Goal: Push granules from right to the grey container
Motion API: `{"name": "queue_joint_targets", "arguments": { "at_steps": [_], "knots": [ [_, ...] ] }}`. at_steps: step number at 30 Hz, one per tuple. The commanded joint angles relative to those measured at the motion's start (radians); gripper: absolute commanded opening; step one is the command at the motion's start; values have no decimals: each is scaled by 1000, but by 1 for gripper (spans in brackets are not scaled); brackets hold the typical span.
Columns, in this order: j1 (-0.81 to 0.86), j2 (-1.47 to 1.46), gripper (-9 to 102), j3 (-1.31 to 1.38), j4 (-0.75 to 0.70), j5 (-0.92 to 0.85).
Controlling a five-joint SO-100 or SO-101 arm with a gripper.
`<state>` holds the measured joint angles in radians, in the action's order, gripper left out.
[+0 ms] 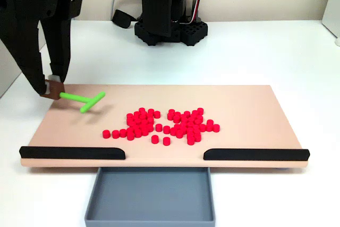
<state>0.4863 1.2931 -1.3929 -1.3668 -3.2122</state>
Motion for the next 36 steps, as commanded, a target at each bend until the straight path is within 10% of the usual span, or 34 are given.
{"name": "queue_joint_targets", "arguments": {
  "at_steps": [1,36],
  "knots": [
    [-2,-25,0,84,-32,-276],
    [-23,-230,0,333,-120,-356]
  ]
}}
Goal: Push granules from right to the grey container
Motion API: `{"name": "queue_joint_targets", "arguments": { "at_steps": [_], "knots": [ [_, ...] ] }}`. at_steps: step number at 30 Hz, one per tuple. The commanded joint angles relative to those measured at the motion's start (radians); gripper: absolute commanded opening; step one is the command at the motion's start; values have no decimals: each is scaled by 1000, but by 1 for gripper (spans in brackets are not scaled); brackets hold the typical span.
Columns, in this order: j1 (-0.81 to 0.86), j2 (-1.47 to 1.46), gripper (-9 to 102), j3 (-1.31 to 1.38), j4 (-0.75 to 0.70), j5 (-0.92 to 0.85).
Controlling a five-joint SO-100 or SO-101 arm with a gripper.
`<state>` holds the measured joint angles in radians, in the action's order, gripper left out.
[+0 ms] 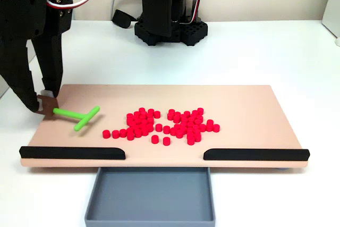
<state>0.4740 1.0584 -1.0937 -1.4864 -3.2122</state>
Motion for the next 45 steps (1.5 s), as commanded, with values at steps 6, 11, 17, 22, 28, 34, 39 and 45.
{"name": "queue_joint_targets", "arguments": {
  "at_steps": [6,11,17,22,28,34,39,45],
  "knots": [
    [-28,-9,0,34,0,-341],
    [-35,-18,0,34,9,-334],
    [-38,-35,0,46,14,-334],
    [-41,-49,0,55,14,-336],
    [-51,-49,0,55,14,-322],
    [-60,-48,0,55,9,-307],
    [-67,-46,0,55,6,-301],
    [-80,-44,0,55,5,-273]
  ]
}}
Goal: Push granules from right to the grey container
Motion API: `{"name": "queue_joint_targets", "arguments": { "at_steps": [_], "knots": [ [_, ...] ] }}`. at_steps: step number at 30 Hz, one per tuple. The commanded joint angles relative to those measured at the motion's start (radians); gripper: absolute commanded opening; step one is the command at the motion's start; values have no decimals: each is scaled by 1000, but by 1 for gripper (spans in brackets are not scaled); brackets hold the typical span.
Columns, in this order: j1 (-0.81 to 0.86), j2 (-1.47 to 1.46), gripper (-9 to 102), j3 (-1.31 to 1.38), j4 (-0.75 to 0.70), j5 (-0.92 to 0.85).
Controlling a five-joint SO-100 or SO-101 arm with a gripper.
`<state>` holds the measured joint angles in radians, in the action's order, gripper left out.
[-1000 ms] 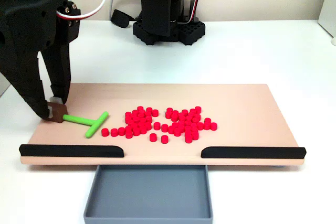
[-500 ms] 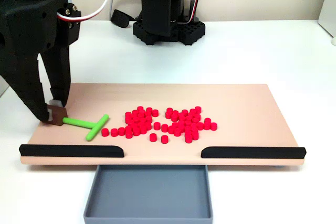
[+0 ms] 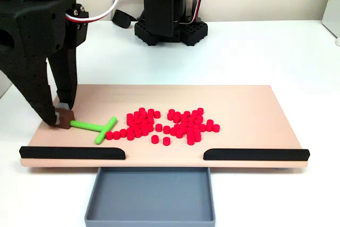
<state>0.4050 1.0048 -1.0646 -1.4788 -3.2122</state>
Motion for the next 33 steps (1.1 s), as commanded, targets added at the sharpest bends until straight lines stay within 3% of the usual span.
{"name": "queue_joint_targets", "arguments": {
  "at_steps": [1,33],
  "knots": [
    [-14,9,0,26,-3,-268],
    [-41,18,0,26,-6,-183]
  ]
}}
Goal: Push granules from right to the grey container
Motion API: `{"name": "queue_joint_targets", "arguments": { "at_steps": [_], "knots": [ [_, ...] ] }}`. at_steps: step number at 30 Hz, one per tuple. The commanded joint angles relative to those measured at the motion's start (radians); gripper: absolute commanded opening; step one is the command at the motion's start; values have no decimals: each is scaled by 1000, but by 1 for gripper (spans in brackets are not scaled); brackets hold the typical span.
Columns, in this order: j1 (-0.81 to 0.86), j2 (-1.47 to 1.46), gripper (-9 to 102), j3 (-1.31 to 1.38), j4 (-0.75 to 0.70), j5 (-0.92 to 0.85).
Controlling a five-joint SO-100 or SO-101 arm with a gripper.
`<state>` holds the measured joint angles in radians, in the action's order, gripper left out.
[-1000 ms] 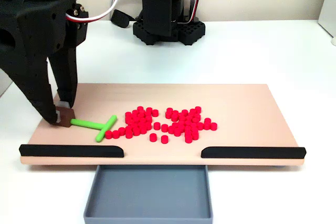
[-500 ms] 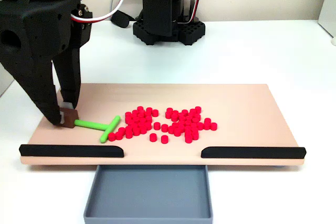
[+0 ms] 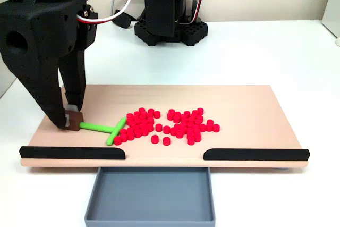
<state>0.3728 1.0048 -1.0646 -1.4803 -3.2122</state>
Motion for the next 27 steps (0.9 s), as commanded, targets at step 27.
{"name": "queue_joint_targets", "arguments": {
  "at_steps": [27],
  "knots": [
    [-43,23,0,25,-3,-91]
  ]
}}
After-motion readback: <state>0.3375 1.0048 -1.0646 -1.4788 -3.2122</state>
